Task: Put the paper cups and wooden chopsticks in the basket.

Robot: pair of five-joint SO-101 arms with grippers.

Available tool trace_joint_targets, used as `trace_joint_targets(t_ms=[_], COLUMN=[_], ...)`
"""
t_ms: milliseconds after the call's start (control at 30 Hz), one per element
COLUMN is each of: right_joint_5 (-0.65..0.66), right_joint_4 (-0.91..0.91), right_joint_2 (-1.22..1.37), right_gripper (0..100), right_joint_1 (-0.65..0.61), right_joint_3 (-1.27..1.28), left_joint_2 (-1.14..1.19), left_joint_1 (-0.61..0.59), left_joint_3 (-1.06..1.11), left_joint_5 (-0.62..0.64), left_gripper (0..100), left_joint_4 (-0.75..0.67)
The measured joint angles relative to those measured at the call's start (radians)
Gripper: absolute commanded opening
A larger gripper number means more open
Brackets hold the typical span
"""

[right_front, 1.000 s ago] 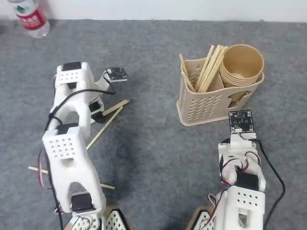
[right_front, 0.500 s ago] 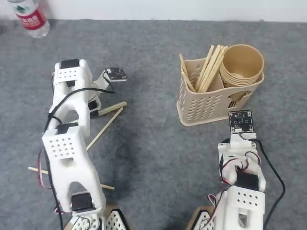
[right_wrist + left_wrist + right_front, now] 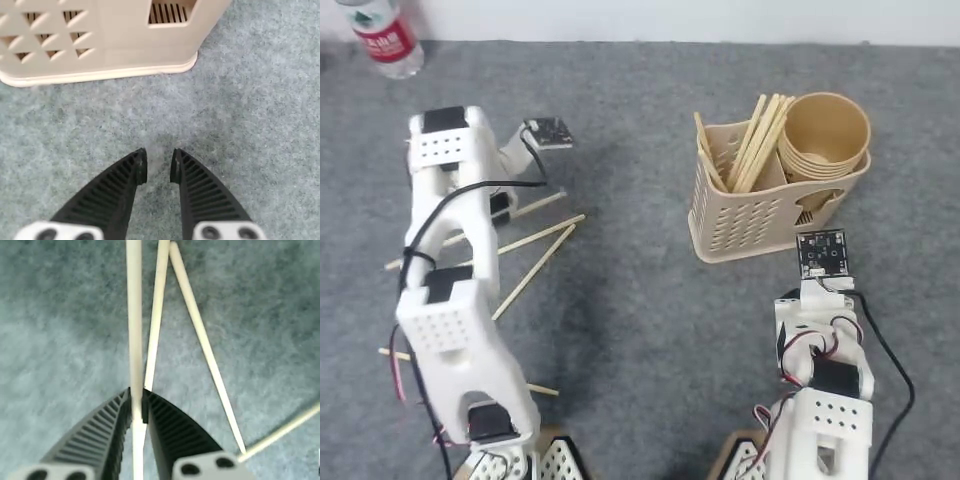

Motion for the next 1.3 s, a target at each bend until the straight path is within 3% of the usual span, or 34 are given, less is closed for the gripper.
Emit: trace_joint_targets(t_ms=[200,500,767,833,1033,1300], right_joint_5=[0.0,0.0,0.0,0.0,0.0,0.0], right_joint_4=[0.0,0.0,0.0,0.0,0.0,0.0], right_joint_2=[0.0,0.0,0.0,0.0,0.0,0.0], right_gripper=[9.7,9.7,9.7,9.7,9.7,9.7], right_joint_1=[0.0,0.0,0.0,0.0,0.0,0.0], right_joint_3=[0.0,0.0,0.0,0.0,0.0,0.0], left_joint_2=[-0.296,-0.887,-1.181,-1.194,-1.131,-0.967], left_joint_1=[0.107,0.456,0.598,0.672,0.852,0.933], left_joint_3=[0.0,0.126,0.212,0.227,0.348,0.459], left_joint_5=[0.138,0.523,1.12,1.209,1.252,1.254], left_gripper=[1,1,1,1,1,1], left_joint_4=[0.012,0.014,-0.298,-0.402,-0.818,-1.102])
